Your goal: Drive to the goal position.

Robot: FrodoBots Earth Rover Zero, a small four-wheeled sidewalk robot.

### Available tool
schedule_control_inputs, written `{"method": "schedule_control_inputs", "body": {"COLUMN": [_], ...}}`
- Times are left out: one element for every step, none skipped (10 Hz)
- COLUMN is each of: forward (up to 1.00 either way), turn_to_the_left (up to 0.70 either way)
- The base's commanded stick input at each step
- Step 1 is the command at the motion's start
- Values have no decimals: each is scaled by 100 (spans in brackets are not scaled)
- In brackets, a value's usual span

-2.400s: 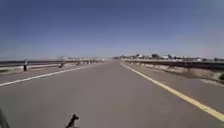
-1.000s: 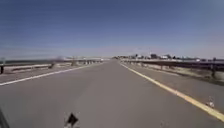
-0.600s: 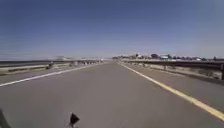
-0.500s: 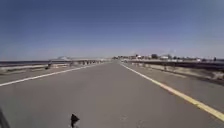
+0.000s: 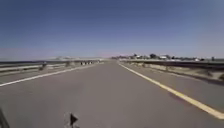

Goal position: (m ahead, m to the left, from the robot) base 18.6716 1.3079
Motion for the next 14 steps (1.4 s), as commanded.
{"method": "schedule_control_inputs", "body": {"forward": [100, 100, 100, 100, 100, 100, 100, 100, 100, 100, 100, 100, 100, 100], "turn_to_the_left": [0, 0, 0, 0, 0, 0, 0, 0, 0, 11, 24, 17, 5, 0]}}
